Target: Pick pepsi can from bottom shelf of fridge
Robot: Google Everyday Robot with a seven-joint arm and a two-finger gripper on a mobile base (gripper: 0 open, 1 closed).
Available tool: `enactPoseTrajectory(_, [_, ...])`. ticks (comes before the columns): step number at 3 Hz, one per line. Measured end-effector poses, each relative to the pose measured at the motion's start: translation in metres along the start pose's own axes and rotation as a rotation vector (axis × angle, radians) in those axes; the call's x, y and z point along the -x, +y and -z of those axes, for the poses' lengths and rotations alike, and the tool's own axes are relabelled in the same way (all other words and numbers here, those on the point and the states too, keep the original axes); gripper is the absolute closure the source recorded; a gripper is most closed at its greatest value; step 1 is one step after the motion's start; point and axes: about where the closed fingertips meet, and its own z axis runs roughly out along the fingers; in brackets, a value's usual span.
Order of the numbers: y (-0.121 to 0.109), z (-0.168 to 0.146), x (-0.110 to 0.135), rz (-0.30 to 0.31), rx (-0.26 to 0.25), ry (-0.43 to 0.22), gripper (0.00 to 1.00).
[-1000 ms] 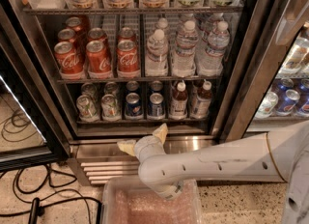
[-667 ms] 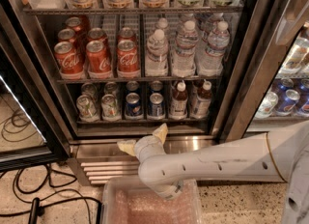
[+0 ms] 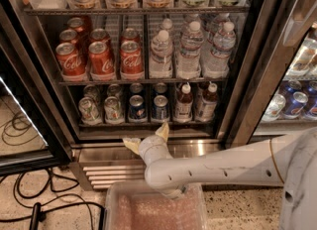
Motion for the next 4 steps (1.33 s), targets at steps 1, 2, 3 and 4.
enactPoseTrajectory(1, [-0.002, -0.013, 0.006, 0.025, 0.019, -0.093, 0.22])
enactPoseTrajectory(2, [0.007, -0.017, 0.017, 0.091, 0.034, -0.195, 0.26])
enactPoseTrajectory(3, [0.019, -0.014, 0.027, 0.137, 0.049, -0.285, 0.32])
enactPoseTrajectory(4, [0.029, -0.011, 0.033, 0.152, 0.063, -0.333, 0.31])
